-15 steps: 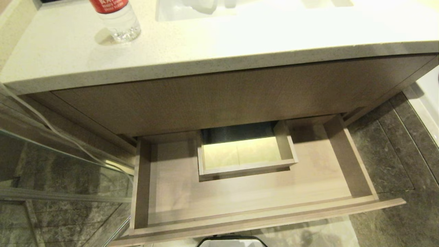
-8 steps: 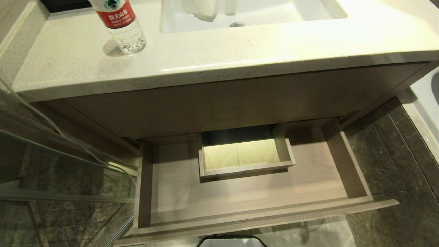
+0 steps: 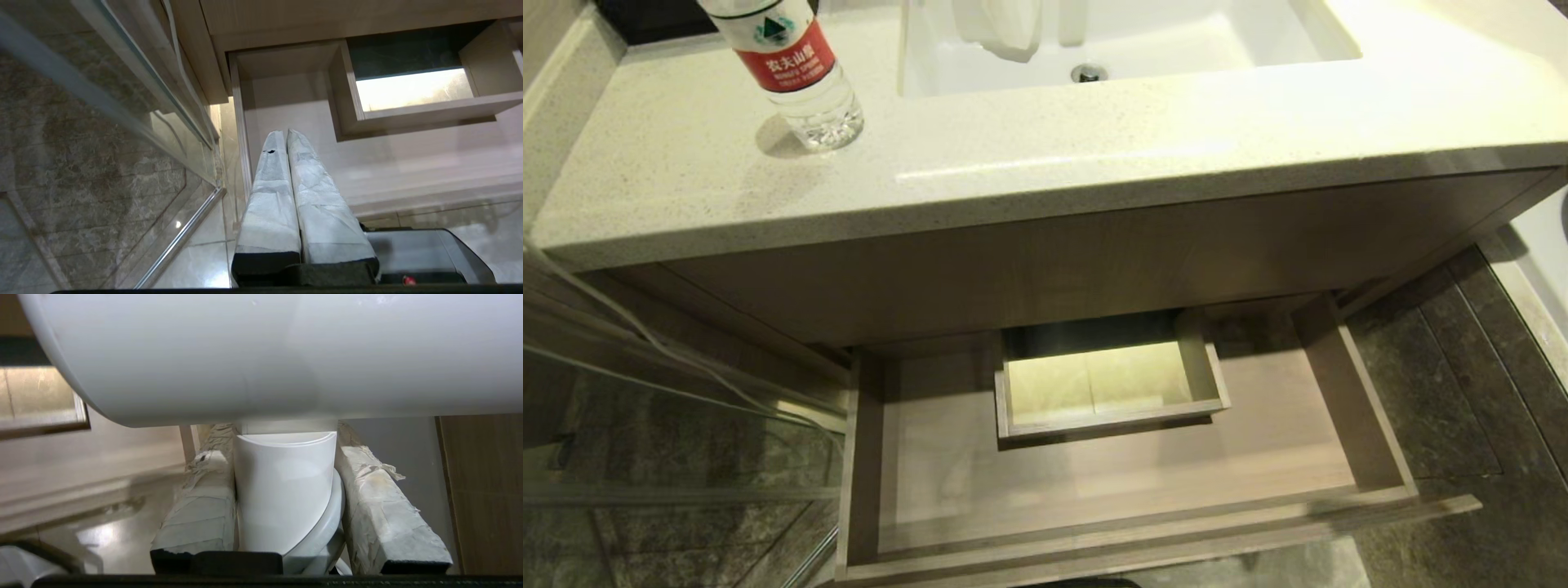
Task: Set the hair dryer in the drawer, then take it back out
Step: Put it into the drawer
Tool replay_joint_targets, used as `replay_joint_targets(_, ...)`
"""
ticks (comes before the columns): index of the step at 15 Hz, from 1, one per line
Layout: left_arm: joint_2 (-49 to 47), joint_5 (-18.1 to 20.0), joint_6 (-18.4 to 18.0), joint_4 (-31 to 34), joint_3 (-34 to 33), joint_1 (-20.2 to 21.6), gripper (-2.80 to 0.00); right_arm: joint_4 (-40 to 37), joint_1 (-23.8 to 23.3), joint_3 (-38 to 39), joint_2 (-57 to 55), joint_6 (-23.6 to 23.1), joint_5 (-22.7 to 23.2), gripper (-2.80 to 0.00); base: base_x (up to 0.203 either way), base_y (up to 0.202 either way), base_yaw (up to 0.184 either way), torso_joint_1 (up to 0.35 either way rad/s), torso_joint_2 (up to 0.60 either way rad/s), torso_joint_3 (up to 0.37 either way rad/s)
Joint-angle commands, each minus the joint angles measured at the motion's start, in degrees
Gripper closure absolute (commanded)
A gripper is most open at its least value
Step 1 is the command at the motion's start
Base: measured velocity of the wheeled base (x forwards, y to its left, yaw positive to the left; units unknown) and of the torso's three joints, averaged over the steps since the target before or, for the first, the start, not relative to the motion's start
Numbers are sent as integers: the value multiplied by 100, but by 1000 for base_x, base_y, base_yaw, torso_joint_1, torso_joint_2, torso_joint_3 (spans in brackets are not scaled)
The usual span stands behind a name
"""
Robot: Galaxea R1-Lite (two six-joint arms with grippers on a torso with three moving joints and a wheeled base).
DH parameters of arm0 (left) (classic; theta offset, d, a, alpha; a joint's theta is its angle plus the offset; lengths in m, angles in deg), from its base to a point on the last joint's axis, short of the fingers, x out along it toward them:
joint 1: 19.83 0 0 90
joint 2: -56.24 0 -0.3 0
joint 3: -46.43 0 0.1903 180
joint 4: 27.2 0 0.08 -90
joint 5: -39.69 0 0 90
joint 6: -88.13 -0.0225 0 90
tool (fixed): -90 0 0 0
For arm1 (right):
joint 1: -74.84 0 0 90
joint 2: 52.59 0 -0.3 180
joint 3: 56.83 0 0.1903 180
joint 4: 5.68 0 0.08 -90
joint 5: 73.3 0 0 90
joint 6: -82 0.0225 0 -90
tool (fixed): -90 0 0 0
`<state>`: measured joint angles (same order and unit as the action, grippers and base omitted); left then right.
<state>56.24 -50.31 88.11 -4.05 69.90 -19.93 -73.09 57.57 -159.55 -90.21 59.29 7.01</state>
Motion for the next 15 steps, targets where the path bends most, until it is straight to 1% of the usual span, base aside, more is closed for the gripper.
replay_joint_targets(1, -9, 0, 2, -5, -1, 1, 0, 152, 5, -19, -4, -14, -15, 0, 0, 0, 0, 311, -17, 270)
replay_joint_targets(4, -2, 0, 2, -5, -1, 1, 0, 370, 14, -19, -61, -14, -15, 0, 0, 0, 0, 317, -40, 274)
replay_joint_targets(10, -1, 0, 2, -5, -1, 1, 0, 387, 17, 41, -183, -14, -24, 0, 0, 0, 0, 345, -101, 241)
replay_joint_targets(13, 0, 0, 2, -5, -1, 1, 0, 415, 21, -22, -527, -14, -32, 0, 0, 0, 0, 365, -161, 202)
replay_joint_targets(15, -8, 0, 2, -5, -1, 1, 0, 656, 22, -13, -822, -14, -39, 0, 0, 0, 0, 372, -187, 184)
